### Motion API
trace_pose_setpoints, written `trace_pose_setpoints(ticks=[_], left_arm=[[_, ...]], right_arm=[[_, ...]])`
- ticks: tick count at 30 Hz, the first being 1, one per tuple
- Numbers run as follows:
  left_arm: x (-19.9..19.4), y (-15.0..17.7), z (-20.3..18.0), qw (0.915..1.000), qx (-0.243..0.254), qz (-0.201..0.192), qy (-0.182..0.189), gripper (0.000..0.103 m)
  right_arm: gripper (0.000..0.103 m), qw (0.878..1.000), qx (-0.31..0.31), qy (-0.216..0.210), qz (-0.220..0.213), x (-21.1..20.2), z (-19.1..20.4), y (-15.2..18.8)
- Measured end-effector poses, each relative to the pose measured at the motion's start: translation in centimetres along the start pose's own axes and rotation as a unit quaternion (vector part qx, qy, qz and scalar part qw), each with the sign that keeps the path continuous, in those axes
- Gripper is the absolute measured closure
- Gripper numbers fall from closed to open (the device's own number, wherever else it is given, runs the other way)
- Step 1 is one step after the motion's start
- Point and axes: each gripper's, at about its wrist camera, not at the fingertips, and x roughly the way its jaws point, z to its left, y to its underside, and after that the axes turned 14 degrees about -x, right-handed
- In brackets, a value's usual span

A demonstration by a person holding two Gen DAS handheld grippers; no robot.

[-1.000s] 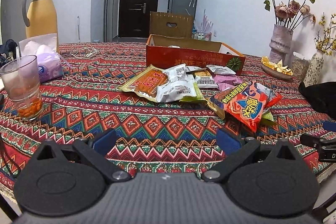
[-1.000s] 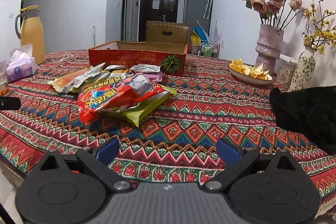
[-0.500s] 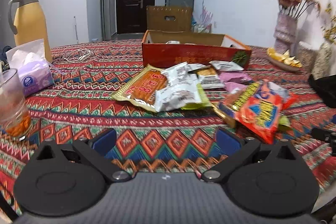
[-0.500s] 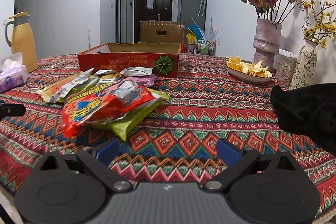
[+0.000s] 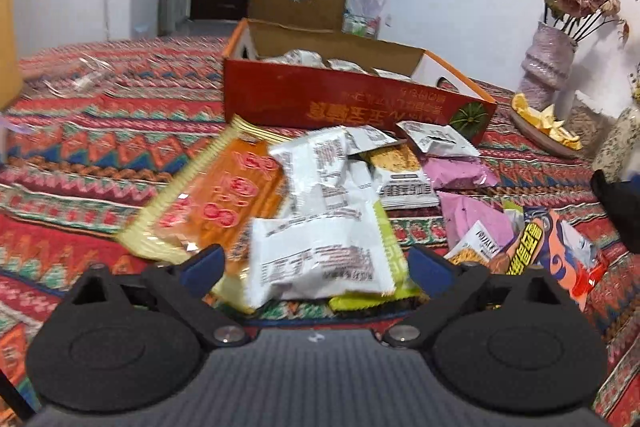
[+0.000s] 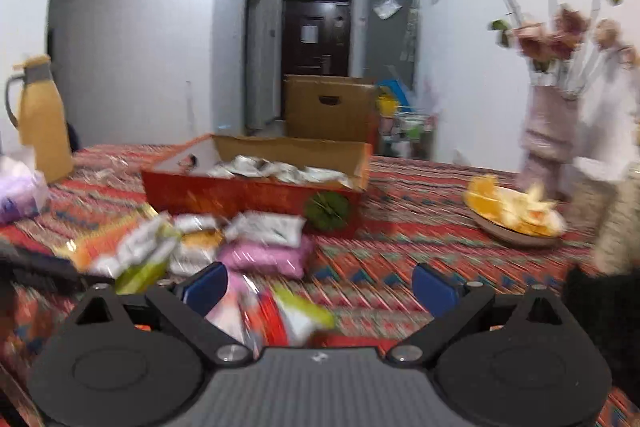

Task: Organize snacks
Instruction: 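Grasp a white sachet with the left tool while the right tool grasps another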

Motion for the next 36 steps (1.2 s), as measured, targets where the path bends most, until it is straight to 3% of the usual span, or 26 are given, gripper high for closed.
trace_pose_setpoints(ticks=[4,8,10,12,14,16,18,19,20,29,36], left_arm=[[1.2,0.2,0.1,0.9998,0.006,0.005,0.020,0.030],[1.1,0.2,0.7,0.9987,-0.007,0.010,0.049,0.046],[1.0,0.1,1.2,0.9982,-0.015,0.012,0.057,0.058],[0.6,0.0,1.5,0.9973,-0.019,0.012,0.070,0.081],[0.2,0.0,1.4,0.9971,-0.011,0.009,0.074,0.085],[0.2,0.1,1.3,0.9975,-0.006,0.006,0.070,0.085],[0.0,0.0,1.2,0.9978,-0.005,0.004,0.065,0.086],[-0.2,0.0,1.1,0.9981,-0.001,0.000,0.062,0.086],[-0.6,0.0,1.0,0.9982,0.002,-0.007,0.059,0.086],[-5.4,0.7,0.6,0.9983,-0.005,-0.045,0.037,0.086],[-7.9,2.8,-0.7,0.9993,0.000,-0.030,0.024,0.086]], right_arm=[[0.004,0.998,-0.016,-0.053,0.017,5.4,-0.6,-3.3],[0.004,0.991,-0.024,-0.107,0.072,12.5,-0.3,-5.7],[0.004,0.985,-0.025,-0.136,0.098,15.9,0.3,-6.1],[0.004,0.981,-0.019,-0.152,0.121,18.7,0.8,-6.0],[0.006,0.979,-0.012,-0.147,0.138,20.7,1.1,-6.0],[0.019,0.979,-0.006,-0.136,0.149,22.1,1.2,-5.9],[0.054,0.977,0.016,-0.140,0.162,22.9,1.0,-5.7],[0.063,0.978,0.011,-0.133,0.158,22.6,1.1,-5.6],[0.083,0.979,0.007,-0.132,0.154,22.2,1.1,-5.5],[0.086,0.993,-0.025,-0.091,0.066,13.5,0.1,-5.0],[0.086,0.987,-0.063,-0.149,0.022,4.1,2.6,-3.4]])
